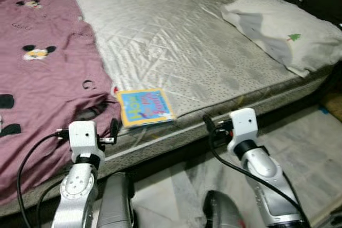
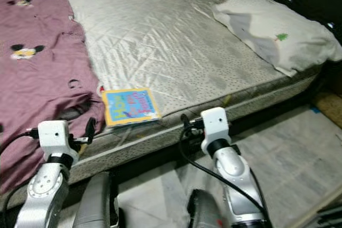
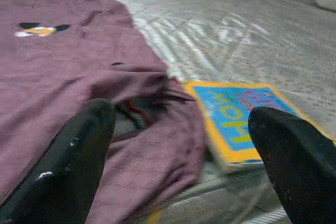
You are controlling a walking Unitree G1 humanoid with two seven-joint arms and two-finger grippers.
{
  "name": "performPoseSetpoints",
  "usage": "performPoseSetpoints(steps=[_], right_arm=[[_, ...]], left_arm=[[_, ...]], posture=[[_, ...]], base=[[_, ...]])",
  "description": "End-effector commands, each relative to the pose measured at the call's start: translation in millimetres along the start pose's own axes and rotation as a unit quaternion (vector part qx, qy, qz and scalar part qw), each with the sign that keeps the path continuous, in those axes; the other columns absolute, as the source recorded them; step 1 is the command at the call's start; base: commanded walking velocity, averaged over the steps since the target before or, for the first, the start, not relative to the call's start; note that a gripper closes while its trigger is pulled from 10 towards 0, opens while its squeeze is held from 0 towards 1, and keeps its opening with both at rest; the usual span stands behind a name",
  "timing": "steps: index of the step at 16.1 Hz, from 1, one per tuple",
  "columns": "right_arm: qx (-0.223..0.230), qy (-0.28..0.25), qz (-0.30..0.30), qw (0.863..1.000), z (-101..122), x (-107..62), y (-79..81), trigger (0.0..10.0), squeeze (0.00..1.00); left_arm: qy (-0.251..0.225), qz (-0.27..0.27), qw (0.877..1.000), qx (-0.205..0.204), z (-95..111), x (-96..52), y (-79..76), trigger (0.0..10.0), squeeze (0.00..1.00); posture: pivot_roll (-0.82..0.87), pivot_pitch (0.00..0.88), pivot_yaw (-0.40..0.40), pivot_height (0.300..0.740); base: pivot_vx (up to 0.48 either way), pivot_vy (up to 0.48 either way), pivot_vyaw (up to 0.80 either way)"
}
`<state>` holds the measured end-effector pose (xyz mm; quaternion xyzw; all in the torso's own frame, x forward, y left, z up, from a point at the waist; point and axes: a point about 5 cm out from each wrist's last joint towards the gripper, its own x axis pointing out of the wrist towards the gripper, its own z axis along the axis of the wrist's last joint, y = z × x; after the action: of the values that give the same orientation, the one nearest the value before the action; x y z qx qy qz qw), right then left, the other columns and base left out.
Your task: Clean up the room
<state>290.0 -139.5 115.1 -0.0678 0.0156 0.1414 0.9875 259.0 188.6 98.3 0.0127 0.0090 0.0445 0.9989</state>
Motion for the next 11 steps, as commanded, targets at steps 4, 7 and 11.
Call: performPoseSetpoints(steps=[4,7,11], right_arm=[[-0.005,-0.023,0.004,1.0,10.9,10.7,-2.1,10.0,0.0],[0.0,-0.016,0.0,1.0,5.2,10.4,-3.0,10.0,0.0],[-0.014,-0.027,0.015,0.999,5.7,7.9,2.1,10.0,0.0]], left_arm=[[0.003,0.004,1.0,-0.005,0.0,3.5,-0.4,10.0,0.0],[0.004,-0.002,1.0,-0.011,-0.5,3.6,-1.2,10.0,0.0],[-0.001,-0.017,1.0,-0.013,0.2,3.0,-4.1,10.0,0.0]], posture=[[-0.04,0.157,-0.062,0.57],[-0.04,0.158,-0.066,0.57],[-0.04,0.164,-0.065,0.57]], base=[[0.0,0.0,0.52],[0.0,0.0,0.0],[0.0,0.0,0.0]])
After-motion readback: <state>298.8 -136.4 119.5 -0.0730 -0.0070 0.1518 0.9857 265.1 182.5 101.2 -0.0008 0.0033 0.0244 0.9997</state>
